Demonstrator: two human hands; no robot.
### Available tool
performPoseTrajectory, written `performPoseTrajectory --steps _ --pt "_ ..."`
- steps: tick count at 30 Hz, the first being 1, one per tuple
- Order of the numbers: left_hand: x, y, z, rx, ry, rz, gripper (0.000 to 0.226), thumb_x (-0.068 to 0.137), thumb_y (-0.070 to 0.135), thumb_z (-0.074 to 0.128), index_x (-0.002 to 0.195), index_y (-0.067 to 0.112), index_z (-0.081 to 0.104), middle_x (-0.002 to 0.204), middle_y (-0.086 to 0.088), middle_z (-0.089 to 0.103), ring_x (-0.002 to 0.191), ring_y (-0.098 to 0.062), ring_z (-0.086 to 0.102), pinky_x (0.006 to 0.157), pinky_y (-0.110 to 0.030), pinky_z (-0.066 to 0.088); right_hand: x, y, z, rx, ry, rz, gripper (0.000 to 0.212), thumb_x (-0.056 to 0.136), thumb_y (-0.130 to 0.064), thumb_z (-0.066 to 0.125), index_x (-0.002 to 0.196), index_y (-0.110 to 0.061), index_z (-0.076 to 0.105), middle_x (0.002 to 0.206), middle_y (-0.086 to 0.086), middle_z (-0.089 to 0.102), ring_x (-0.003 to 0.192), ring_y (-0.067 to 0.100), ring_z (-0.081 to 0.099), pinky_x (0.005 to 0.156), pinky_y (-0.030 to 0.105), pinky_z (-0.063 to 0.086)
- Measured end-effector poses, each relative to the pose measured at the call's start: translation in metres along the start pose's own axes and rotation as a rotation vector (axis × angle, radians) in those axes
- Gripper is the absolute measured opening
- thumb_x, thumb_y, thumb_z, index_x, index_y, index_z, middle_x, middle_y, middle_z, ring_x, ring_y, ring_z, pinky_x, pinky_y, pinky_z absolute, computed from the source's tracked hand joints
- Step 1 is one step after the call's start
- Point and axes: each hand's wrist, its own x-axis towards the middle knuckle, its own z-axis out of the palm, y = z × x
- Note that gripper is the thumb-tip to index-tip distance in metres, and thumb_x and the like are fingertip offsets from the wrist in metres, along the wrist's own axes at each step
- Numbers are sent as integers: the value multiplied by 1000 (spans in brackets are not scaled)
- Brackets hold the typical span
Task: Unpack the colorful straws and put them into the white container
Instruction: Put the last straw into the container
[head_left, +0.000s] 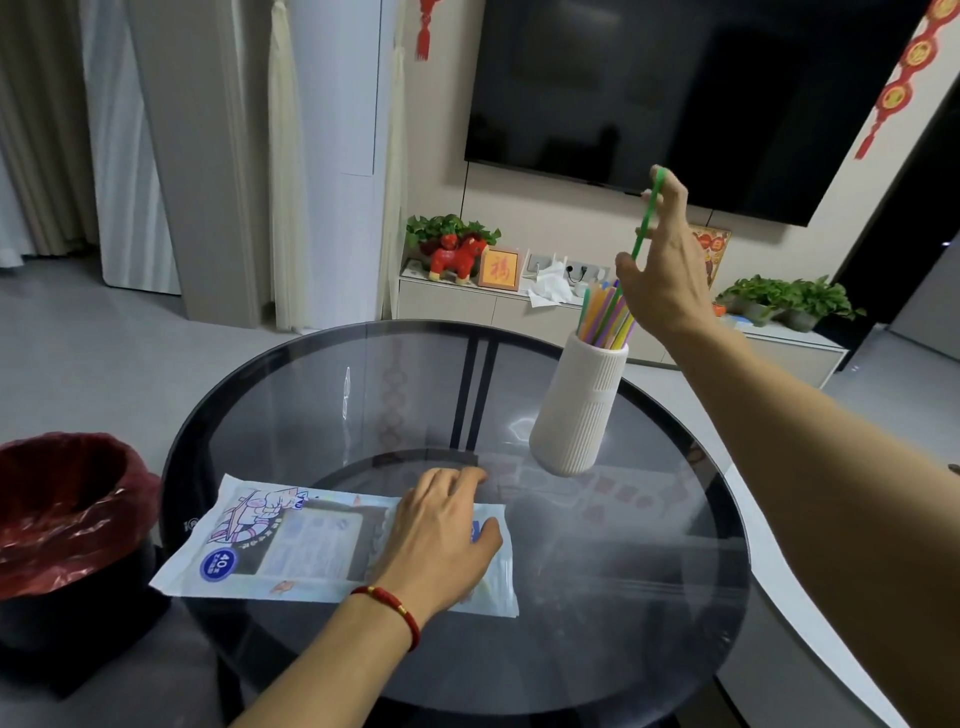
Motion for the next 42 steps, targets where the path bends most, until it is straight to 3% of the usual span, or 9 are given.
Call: performPoseTrajectory --steps 3,8,11,14,22,26,31,37,42 --pt "1 -1 2 6 6 -4 49 96 40 51 141 26 38 143 3 44 133 -16 38 111 -34 34 -4 2 5 63 -66 92 83 95 11 60 162 -11 16 152 25 53 125 39 63 99 48 54" --pt "1 -5 5 1 9 -13 50 96 42 52 141 27 37 143 2 43 132 -17 40 109 -34 36 -2 -4 -5 153 101 -10 102 84 21 58 167 -14 8 174 16 18 137 20 49 90 24 56" --pt "0 -6 6 0 13 -16 50 95 43 53 140 28 38 142 3 44 131 -17 40 108 -34 37 -5 1 3 -68 1 15 68 95 11 52 158 -10 40 168 13 37 146 30 45 116 40 40" --pt "-3 -6 5 57 16 37 52 92 47 52 137 27 39 139 4 45 131 -16 38 111 -38 34 -21 11 16 -167 -166 59 36 105 -14 48 135 1 60 137 22 65 122 39 63 102 49 50" --pt "-10 -25 -2 422 -372 57 120 63 84 49 156 31 -4 166 -7 -4 152 -28 -15 115 -65 -16 -28 14 13 -254 -209 -36 54 101 -18 59 151 -4 46 156 20 50 141 38 47 112 52 41" --pt "-11 -26 -13 409 -394 83 117 60 75 63 153 28 10 145 -6 33 144 -28 20 115 -69 -6 -72 -14 11 -139 -214 -222 22 96 -5 63 116 -6 72 122 15 73 110 28 66 98 33 48" --pt "-25 -24 -34 476 -293 205 112 60 56 69 152 20 17 127 -1 38 126 -25 43 116 -70 4 -177 -36 44 278 -839 314 31 104 -22 58 131 -14 70 130 7 72 105 17 68 89 31 57" --pt "-58 -54 -87 457 -281 206 101 69 33 75 151 28 17 133 5 35 131 -16 38 117 -69 -1 -237 -74 82 802 -892 652 22 107 -21 54 121 -13 69 108 14 77 86 21 76 62 34 61" --pt "-99 -120 -147 444 -102 -44 74 89 28 61 152 41 24 166 7 8 153 -18 -2 117 -65 -4 -245 -156 144 955 -824 734 12 99 -6 59 101 -4 71 104 26 77 81 30 77 70 47 67"
